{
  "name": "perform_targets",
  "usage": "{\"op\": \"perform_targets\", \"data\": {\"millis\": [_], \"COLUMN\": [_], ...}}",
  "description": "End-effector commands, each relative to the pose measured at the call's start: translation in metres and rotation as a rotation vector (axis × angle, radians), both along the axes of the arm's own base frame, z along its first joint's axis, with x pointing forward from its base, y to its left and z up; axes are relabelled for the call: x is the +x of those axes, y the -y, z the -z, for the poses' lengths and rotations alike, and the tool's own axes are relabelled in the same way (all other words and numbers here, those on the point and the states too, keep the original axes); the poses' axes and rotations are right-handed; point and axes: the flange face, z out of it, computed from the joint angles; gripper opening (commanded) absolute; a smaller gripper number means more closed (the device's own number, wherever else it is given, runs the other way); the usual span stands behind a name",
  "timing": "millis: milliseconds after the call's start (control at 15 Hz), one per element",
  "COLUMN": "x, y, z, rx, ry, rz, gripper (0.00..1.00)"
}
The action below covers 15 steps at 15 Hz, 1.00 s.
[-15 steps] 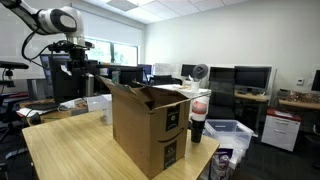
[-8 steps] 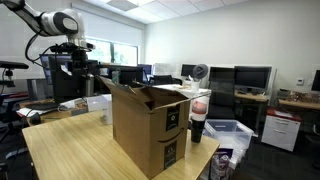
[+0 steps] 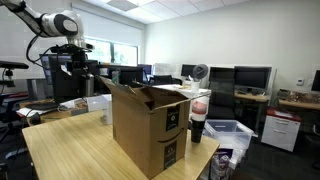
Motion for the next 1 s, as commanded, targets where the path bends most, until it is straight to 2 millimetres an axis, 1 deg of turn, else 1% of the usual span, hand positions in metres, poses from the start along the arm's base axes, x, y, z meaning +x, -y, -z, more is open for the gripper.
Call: {"op": "perform_targets", "data": {"millis": [0, 333, 733, 933], "x": [0.006, 0.015, 0.030, 0.034], "y": [-0.011, -0.024, -0.039, -0.041], "z": [-0.002, -0.001, 0.010, 0.013], "rx": [0.008, 0.012, 0.019, 0.012], "ry": [0.016, 0.045, 0.051, 0.049], "rz": [-0.055, -0.075, -0.099, -0.107], "gripper": [1.00, 1.00, 1.00, 1.00]}}
